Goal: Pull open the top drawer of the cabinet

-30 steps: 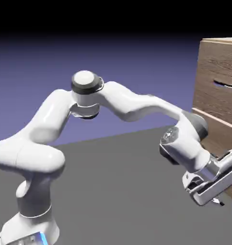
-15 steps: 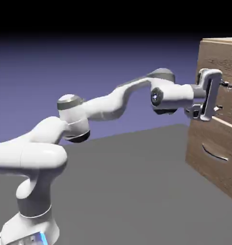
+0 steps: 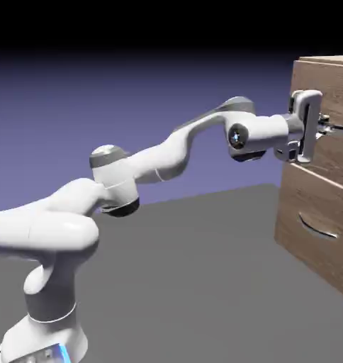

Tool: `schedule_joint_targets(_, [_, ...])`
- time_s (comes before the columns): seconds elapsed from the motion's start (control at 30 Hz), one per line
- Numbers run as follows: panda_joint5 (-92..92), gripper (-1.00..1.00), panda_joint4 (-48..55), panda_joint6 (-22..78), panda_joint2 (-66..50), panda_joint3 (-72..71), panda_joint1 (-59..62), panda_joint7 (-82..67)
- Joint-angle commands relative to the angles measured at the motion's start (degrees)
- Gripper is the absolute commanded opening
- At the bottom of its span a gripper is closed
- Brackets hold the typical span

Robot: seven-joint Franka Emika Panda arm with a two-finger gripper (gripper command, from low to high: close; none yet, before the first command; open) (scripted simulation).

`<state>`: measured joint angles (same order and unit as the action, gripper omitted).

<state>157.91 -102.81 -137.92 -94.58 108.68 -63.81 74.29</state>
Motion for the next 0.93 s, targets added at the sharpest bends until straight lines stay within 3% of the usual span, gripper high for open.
schedule_joint_targets(0.0, [-0.2, -1.00, -2.1, 0.8, -0.2, 0.1, -1.3, -0.2])
schedule_joint_targets(0.77, [-9.3, -1.00, -48.7, 13.6, -6.3, 5.4, -35.5, -3.7])
schedule_joint_targets(0.8, [-9.3, 1.00, -48.7, 13.6, -6.3, 5.4, -35.5, -3.7])
schedule_joint_targets(0.9, [-11.5, 1.00, -52.3, 13.1, -6.3, 6.7, -39.7, -4.3])
